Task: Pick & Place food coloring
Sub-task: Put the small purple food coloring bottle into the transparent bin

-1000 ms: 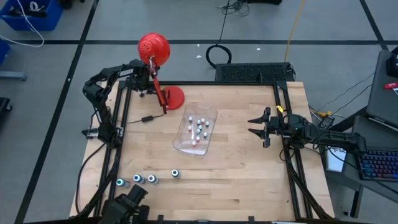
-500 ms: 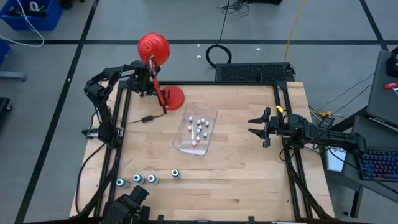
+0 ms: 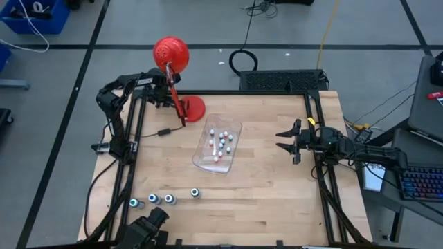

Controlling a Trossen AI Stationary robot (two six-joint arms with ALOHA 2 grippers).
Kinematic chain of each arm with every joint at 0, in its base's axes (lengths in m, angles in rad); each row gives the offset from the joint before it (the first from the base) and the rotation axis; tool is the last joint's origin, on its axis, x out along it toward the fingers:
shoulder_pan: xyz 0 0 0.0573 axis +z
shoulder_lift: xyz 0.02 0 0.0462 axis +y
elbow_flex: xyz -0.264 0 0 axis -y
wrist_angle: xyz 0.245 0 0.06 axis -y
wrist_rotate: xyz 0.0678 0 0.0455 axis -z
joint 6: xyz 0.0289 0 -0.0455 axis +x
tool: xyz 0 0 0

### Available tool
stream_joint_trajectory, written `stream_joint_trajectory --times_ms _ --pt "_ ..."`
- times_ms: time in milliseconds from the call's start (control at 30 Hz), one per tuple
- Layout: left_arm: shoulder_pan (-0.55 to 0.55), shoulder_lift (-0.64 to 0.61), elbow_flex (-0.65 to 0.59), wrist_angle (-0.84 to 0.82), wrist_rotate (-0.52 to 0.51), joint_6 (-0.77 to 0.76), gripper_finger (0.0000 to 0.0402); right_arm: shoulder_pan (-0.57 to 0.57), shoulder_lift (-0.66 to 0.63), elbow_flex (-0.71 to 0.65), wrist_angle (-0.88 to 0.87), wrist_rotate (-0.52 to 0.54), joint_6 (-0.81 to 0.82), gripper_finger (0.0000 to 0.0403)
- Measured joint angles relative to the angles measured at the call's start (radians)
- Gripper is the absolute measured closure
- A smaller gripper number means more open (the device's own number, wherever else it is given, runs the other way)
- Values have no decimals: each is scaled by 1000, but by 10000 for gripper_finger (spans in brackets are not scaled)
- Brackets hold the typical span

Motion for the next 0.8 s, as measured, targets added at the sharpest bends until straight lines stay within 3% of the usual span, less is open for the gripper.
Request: stream_joint_trajectory --times_ms 333,667,800 --pt "-2 17 11 -17 16 -14 199 0 0 0 0 0 0 234" --pt "21 17 11 -35 11 1 291 0 0 0 0 0 0 234" --pt "25 17 11 -35 7 -3 305 0 0 0 0 0 0 234"
